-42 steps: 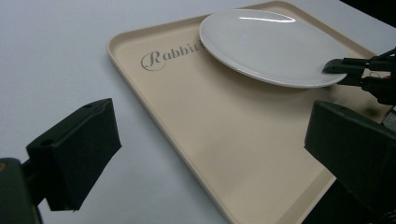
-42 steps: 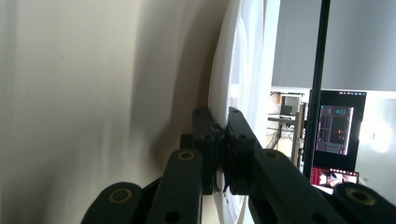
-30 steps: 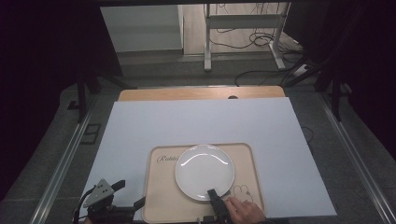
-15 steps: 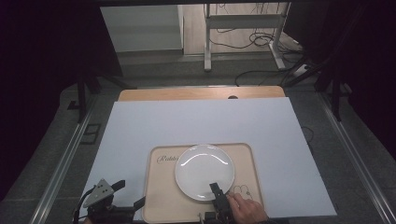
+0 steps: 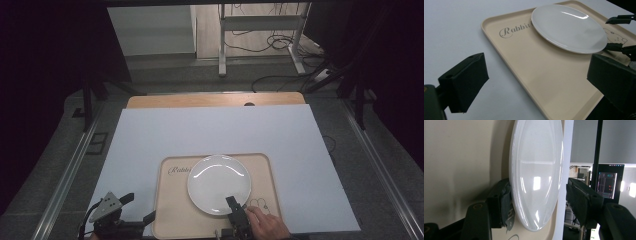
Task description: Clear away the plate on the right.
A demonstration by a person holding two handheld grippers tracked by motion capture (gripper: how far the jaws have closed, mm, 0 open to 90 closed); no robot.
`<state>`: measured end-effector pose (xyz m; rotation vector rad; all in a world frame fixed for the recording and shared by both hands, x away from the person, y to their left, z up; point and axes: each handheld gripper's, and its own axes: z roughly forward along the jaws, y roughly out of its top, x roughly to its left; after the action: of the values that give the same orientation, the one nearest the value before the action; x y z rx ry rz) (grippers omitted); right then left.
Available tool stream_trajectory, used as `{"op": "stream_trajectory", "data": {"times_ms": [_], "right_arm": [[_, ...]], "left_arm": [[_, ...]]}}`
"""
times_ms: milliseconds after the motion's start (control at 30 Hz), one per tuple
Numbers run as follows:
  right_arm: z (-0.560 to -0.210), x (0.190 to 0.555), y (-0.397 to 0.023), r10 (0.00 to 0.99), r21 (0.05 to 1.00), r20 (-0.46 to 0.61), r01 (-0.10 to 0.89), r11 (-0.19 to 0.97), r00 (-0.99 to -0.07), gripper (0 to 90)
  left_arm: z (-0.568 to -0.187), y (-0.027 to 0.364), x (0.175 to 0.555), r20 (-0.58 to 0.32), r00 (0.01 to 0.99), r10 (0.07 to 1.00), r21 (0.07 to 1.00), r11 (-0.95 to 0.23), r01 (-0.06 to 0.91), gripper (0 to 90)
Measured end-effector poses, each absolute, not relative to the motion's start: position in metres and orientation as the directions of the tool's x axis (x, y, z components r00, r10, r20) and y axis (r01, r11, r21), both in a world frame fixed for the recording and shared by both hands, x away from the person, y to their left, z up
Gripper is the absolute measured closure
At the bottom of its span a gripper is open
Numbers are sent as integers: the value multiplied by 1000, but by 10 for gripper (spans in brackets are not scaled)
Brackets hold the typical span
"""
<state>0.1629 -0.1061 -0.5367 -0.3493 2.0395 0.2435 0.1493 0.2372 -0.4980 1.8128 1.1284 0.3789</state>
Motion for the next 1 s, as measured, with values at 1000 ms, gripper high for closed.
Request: {"op": "stream_trajectory", "data": {"times_ms": [1000], "right_arm": [[-511, 168, -132, -106, 54, -874, -312, 948, -474, 291]], "left_arm": [[-498, 237, 150, -203, 529, 824, 833, -139, 536, 32]]}}
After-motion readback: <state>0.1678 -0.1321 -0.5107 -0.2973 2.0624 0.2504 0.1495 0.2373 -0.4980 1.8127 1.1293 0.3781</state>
